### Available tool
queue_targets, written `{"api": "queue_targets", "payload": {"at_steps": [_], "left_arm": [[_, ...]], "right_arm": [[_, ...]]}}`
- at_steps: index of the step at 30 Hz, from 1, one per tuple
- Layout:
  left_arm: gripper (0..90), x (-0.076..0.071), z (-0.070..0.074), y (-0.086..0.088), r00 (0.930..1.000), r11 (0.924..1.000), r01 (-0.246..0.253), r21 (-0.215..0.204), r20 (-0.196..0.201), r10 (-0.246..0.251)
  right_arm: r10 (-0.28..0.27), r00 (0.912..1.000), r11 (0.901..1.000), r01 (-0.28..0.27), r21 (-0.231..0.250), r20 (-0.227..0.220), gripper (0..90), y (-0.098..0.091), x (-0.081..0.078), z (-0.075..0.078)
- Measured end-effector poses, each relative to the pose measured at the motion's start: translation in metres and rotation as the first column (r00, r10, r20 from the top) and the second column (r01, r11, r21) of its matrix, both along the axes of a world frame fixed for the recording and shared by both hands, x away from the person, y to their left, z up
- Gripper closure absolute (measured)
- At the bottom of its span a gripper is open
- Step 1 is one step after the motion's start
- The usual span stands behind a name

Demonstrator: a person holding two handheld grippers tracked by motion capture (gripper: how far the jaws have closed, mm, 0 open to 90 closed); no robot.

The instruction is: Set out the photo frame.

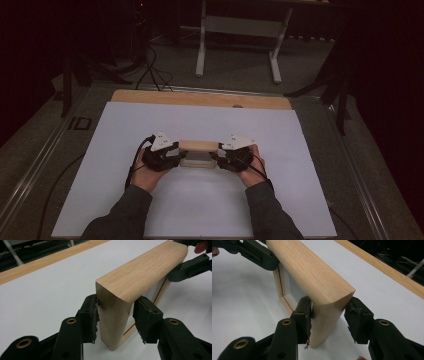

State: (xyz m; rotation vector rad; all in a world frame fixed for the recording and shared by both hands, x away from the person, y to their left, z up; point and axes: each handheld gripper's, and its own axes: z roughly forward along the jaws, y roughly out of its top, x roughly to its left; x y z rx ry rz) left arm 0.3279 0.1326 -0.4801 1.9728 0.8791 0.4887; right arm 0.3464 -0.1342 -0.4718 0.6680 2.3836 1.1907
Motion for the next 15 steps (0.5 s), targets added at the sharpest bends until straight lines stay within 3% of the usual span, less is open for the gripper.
{"api": "queue_targets", "payload": {"at_steps": [5, 15], "left_arm": [[55.2, 0.008, -0.001, 0.003, 0.9997, 0.9996, -0.022, -0.014, -0.007, 0.022], [55.0, 0.016, -0.002, 0.001, 0.9981, 0.9968, -0.056, -0.057, -0.031, 0.054]], "right_arm": [[-0.005, 1.0, 1.0, 0.005, -0.005, 0.005, 57.1, 0.005, 0.009, 0.001], [0.01, 0.9988, 0.9994, -0.008, 0.035, -0.049, 56.4, 0.001, 0.026, 0.0]]}}
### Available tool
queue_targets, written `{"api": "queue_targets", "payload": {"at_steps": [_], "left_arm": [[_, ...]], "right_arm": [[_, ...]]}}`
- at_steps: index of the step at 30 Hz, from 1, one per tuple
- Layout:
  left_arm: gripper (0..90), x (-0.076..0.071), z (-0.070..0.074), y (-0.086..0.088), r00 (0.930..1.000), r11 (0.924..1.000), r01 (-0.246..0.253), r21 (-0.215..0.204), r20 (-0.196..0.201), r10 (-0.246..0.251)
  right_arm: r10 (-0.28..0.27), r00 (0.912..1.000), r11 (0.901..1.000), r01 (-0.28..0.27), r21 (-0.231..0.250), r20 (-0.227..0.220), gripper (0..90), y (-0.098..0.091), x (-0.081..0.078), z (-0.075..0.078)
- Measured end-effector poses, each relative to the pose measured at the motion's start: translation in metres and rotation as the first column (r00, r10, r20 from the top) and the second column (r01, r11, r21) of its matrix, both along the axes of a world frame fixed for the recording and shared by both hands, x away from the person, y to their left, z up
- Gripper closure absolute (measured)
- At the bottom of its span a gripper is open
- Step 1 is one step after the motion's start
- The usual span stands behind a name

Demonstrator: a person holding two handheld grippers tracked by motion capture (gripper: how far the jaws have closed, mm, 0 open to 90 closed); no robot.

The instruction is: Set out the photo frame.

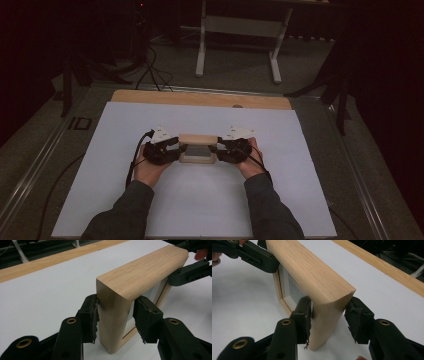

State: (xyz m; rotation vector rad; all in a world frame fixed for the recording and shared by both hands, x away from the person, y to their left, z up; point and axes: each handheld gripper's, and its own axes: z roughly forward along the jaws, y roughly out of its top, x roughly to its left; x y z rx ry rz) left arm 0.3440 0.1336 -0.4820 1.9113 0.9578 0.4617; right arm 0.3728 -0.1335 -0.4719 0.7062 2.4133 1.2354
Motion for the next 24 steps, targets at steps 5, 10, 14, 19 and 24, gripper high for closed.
{"api": "queue_targets", "payload": {"at_steps": [5, 10, 14, 19, 24], "left_arm": [[55.0, 0.002, -0.001, 0.0, 1.0, 1.0, -0.005, -0.007, -0.004, 0.005], [53.7, 0.007, -0.009, -0.003, 0.9998, 0.9997, -0.006, 0.022, -0.02, 0.006], [53.1, 0.009, -0.011, -0.003, 0.9998, 0.9998, -0.002, 0.019, -0.021, 0.002], [53.1, 0.012, -0.016, -0.004, 0.9991, 0.9995, 0.001, 0.031, -0.042, 0.001], [53.1, 0.014, -0.02, -0.006, 0.998, 0.9996, 0.0, 0.03, -0.063, 0.002]], "right_arm": [[0.003, 0.9999, 0.9999, -0.003, 0.015, -0.012, 55.6, -0.001, 0.005, -0.001], [-0.026, 0.9991, 0.9996, 0.026, 0.008, -0.034, 54.2, 0.0, 0.006, -0.007], [-0.031, 0.9983, 0.9995, 0.032, 0.006, -0.05, 54.3, 0.0, 0.006, -0.012], [-0.044, 0.9966, 0.999, 0.044, 0.003, -0.069, 56.0, -0.002, 0.007, -0.017], [-0.05, 0.9953, 0.9987, 0.051, 0.009, -0.083, 59.5, -0.006, 0.008, -0.02]]}}
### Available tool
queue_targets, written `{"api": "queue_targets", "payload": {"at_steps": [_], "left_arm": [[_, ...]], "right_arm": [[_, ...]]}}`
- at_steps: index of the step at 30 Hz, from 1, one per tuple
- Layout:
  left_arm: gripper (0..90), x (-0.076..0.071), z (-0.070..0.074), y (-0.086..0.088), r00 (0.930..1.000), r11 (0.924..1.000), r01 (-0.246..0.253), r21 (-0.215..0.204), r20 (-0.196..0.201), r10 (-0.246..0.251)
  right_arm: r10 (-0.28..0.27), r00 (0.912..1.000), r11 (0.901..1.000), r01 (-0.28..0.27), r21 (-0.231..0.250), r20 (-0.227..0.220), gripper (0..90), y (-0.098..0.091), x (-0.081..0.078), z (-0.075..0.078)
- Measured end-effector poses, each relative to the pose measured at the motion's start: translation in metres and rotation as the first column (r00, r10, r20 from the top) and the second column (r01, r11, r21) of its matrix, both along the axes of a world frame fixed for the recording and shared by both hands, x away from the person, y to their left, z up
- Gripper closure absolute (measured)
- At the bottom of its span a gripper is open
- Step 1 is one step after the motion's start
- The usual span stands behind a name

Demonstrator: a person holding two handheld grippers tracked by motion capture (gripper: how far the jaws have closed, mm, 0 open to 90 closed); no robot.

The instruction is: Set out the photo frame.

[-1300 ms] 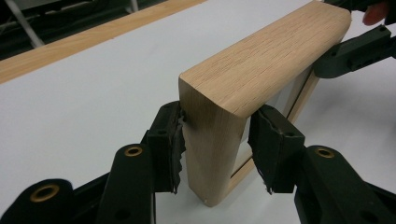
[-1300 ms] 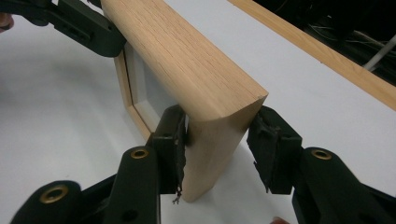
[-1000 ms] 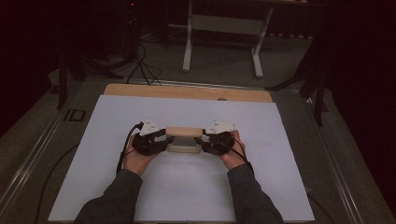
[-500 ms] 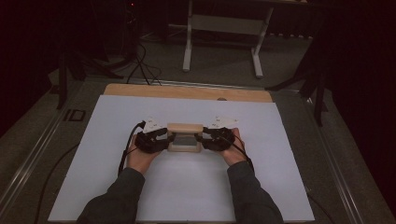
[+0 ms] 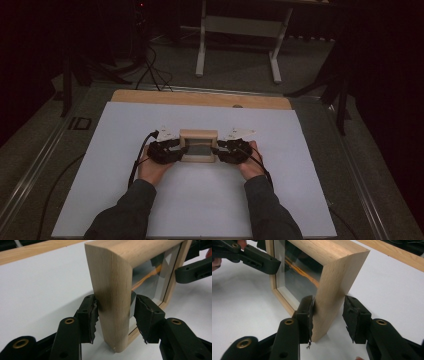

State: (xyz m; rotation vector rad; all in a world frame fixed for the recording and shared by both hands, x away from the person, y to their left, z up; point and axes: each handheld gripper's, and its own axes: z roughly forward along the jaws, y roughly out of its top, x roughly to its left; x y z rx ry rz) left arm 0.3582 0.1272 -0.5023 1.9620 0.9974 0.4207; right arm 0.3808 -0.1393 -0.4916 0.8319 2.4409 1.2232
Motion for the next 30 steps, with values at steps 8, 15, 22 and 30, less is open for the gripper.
{"api": "queue_targets", "payload": {"at_steps": [8, 15, 22, 30], "left_arm": [[53.7, 0.0, -0.001, -0.003, 1.0, 1.0, 0.008, 0.002, -0.005, -0.008], [53.3, 0.003, -0.003, -0.002, 1.0, 0.9999, -0.001, -0.012, -0.01, 0.001], [51.9, 0.003, -0.004, -0.002, 0.9999, 0.9999, -0.001, -0.012, -0.012, 0.001], [55.2, 0.004, -0.004, 0.001, 0.9999, 0.9997, 0.001, -0.025, -0.016, -0.001]], "right_arm": [[-0.014, 0.9998, 0.9999, 0.014, 0.006, -0.011, 59.4, -0.003, 0.002, -0.001], [-0.008, 0.9998, 1.0, 0.008, 0.003, -0.019, 57.0, -0.003, 0.001, -0.003], [-0.006, 0.9988, 0.9999, 0.007, 0.015, -0.048, 46.0, -0.002, 0.004, -0.007], [-0.007, 0.9959, 0.9976, 0.014, 0.068, -0.09, 41.9, 0.001, 0.01, -0.012]]}}
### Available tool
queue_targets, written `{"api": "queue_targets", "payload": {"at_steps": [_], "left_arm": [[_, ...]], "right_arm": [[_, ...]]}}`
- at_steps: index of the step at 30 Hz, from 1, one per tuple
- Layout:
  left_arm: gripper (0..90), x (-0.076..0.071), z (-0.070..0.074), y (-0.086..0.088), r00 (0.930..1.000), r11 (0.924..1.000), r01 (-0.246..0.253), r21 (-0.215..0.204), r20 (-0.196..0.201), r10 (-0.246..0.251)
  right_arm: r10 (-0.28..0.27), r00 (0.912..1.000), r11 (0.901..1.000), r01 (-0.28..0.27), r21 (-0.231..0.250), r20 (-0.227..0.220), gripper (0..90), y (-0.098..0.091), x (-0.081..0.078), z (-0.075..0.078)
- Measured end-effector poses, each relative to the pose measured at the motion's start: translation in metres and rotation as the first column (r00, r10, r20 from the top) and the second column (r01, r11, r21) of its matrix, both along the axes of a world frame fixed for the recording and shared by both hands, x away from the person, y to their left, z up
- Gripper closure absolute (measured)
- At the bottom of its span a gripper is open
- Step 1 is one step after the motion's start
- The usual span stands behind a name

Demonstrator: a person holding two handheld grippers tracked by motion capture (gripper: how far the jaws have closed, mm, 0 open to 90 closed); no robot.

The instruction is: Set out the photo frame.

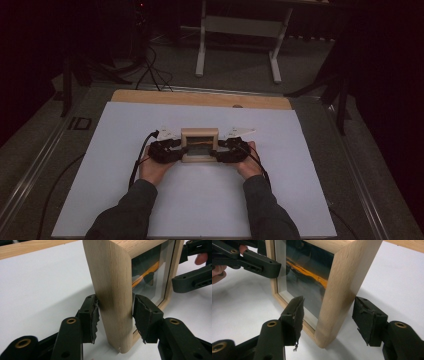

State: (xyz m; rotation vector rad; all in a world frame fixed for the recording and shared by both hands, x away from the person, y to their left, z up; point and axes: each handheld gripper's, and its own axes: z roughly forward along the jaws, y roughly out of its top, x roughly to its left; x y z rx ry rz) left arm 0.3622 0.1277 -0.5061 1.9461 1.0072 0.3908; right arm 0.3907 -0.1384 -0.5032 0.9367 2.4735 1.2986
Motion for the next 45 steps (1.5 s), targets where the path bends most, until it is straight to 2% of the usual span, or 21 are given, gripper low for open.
{"api": "queue_targets", "payload": {"at_steps": [13, 16, 19, 26, 30, 32, 33, 36, 38, 39, 45], "left_arm": [[53.4, 0.002, 0.0, 0.001, 0.9999, 0.9999, 0.007, -0.01, -0.009, -0.007], [48.7, 0.002, -0.001, 0.002, 0.9997, 0.9999, -0.003, -0.013, -0.024, 0.003], [46.8, 0.0, 0.001, 0.005, 0.9997, 0.9997, -0.01, -0.023, -0.021, 0.009], [45.7, -0.007, 0.008, 0.014, 0.9997, 0.9993, -0.016, -0.033, -0.022, 0.015], [45.2, -0.018, 0.014, 0.026, 0.9997, 0.9984, -0.02, -0.053, -0.014, 0.02], [45.2, -0.018, 0.014, 0.026, 0.9997, 0.9984, -0.02, -0.053, -0.014, 0.02], [45.1, -0.025, 0.018, 0.033, 0.9996, 0.9981, -0.028, -0.055, -0.006, 0.028], [44.9, -0.033, 0.021, 0.04, 0.9995, 0.9985, -0.031, -0.045, 0.01, 0.031], [44.9, -0.033, 0.021, 0.04, 0.9995, 0.9985, -0.031, -0.045, 0.01, 0.031], [44.8, -0.042, 0.023, 0.047, 0.9991, 0.9985, -0.032, -0.043, 0.024, 0.034], [44.6, -0.057, 0.024, 0.056, 0.9979, 0.9985, -0.042, -0.034, 0.047, 0.044]], "right_arm": [[0.006, 1.0, 0.9998, -0.006, -0.02, -0.004, 43.4, 0.0, -0.002, 0.0], [0.001, 1.0, 0.9998, -0.001, -0.021, -0.002, 40.4, -0.001, -0.002, 0.0], [-0.006, 1.0, 0.9998, 0.006, -0.019, 0.0, 38.2, -0.003, -0.003, 0.002], [-0.025, 0.9996, 0.9996, 0.025, -0.015, 0.01, 36.5, -0.009, -0.007, 0.008], [-0.043, 0.9987, 0.999, 0.043, -0.014, 0.029, 35.8, -0.017, -0.015, 0.016], [-0.047, 0.9984, 0.9988, 0.047, -0.01, 0.03, 35.5, -0.019, -0.017, 0.017], [-0.054, 0.9978, 0.9985, 0.054, -0.003, 0.038, 35.3, -0.024, -0.02, 0.02], [-0.066, 0.997, 0.9978, 0.066, 0.004, 0.042, 34.8, -0.03, -0.027, 0.023], [-0.071, 0.9964, 0.9975, 0.071, 0.006, 0.046, 34.8, -0.032, -0.031, 0.023], [-0.073, 0.996, 0.9974, 0.072, 0.007, 0.052, 34.1, -0.037, -0.038, 0.023], [-0.094, 0.993, 0.9955, 0.094, 0.006, 0.07, 32.3, -0.054, -0.056, 0.025]]}}
